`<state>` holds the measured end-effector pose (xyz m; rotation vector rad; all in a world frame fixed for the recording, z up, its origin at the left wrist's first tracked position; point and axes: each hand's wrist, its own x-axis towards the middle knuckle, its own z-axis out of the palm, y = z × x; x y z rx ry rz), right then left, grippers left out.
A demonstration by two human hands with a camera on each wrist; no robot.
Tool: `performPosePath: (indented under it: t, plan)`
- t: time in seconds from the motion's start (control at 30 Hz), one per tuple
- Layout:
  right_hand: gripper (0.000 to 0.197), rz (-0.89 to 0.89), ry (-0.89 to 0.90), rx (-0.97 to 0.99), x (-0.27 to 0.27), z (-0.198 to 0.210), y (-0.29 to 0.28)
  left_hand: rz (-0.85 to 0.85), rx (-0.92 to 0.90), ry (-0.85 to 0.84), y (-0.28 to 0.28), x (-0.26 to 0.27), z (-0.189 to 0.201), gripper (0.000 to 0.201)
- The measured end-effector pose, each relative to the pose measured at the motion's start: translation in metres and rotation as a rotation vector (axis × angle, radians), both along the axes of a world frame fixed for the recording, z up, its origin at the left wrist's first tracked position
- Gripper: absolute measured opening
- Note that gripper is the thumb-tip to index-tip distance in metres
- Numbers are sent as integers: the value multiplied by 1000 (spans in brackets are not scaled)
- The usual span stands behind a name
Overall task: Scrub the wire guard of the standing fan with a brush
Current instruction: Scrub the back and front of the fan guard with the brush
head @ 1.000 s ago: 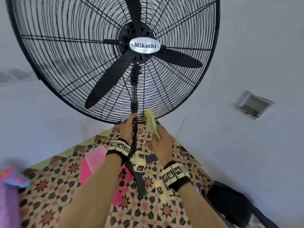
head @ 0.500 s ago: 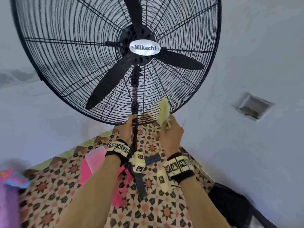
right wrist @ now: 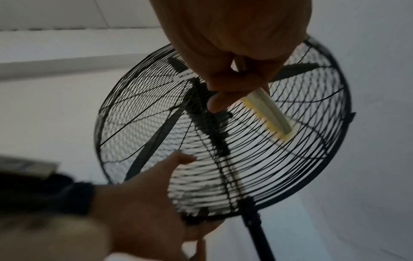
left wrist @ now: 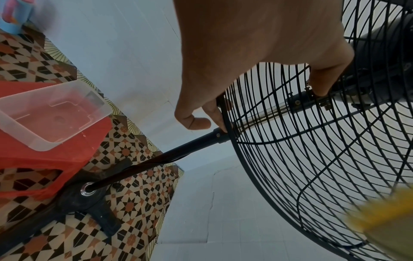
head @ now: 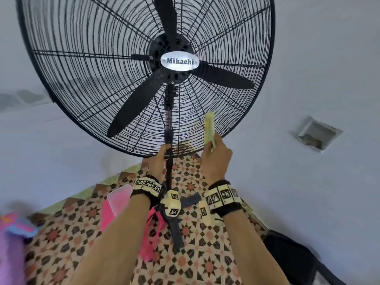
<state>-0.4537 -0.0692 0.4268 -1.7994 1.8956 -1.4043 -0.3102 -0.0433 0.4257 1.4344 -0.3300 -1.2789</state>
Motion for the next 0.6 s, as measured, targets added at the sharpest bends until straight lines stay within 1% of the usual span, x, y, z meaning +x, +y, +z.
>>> performPosePath:
  t: [0.03, 0.1, 0.13, 0.17, 0.23, 0.27, 0.3, 0.37, 0.4, 0.43, 0.5, 0.53, 0.57, 0.6]
  plan:
    - [40, 45, 4, 46, 9, -1, 1, 4, 1, 7, -3, 2, -2, 42]
    - [44, 250, 17, 92, 25, -11, 10, 20, 0, -15, -8, 4, -8, 38]
    - [41, 345, 27, 86, 28, -12, 17, 19, 2, -11, -10, 5, -10, 38]
    - [36, 403, 20, 77, 26, -13, 19, 14, 3, -2, -12, 4, -13, 41]
    - [30, 374, -73, 102, 15, -2, 17, 1, 23, -6, -15, 4, -17, 42]
    - [33, 334, -132, 108, 10, 3, 14, -1, 30, -7, -14, 4, -16, 42]
    - [37, 305, -187, 94, 4, 9, 12, 12, 27, -9, -16, 4, -19, 47]
    - [38, 279, -205, 40, -4, 23, 6, 42, 19, 11, -19, 3, -22, 51]
    - [36, 311, -222, 21, -4, 28, 2, 48, 17, 21, -18, 2, -20, 56]
    - [35, 382, -258, 19, -4, 36, 0, 70, 15, 16, -22, 0, -24, 70]
    - [33, 491, -271, 33, -4, 41, -7, 109, 36, -44, -30, -1, -33, 116]
    - [34, 486, -258, 29, -5, 42, -10, 114, 64, -93, -31, 0, -33, 129]
    - [34, 445, -260, 29, -10, 42, -14, 87, 84, -100, -30, 2, -30, 125]
    - [35, 370, -263, 36, -15, 40, -18, 65, 73, -97, -29, 3, -27, 106]
